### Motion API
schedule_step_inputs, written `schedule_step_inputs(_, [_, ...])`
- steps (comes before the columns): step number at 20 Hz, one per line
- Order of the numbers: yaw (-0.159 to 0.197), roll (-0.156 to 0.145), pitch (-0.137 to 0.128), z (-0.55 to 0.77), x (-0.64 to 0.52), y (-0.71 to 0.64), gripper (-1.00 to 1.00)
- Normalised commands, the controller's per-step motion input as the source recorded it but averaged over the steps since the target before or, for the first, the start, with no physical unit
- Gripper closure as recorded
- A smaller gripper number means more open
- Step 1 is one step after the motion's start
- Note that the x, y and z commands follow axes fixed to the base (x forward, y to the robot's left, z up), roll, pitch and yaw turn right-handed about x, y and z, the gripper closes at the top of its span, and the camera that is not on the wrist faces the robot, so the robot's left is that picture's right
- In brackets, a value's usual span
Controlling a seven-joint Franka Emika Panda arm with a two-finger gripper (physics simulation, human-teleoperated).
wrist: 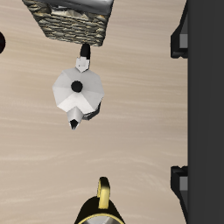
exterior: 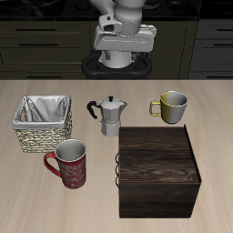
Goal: Place the red mug in the basket
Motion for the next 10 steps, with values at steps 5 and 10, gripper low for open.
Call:
schedule_step_inputs(5, [0.016, 0.072, 0.035, 0.10, 0.36, -0.32, -1.00])
schedule_step_inputs(10, [0.058, 0.021, -0.006, 0.10, 0.52, -0.39, -1.00])
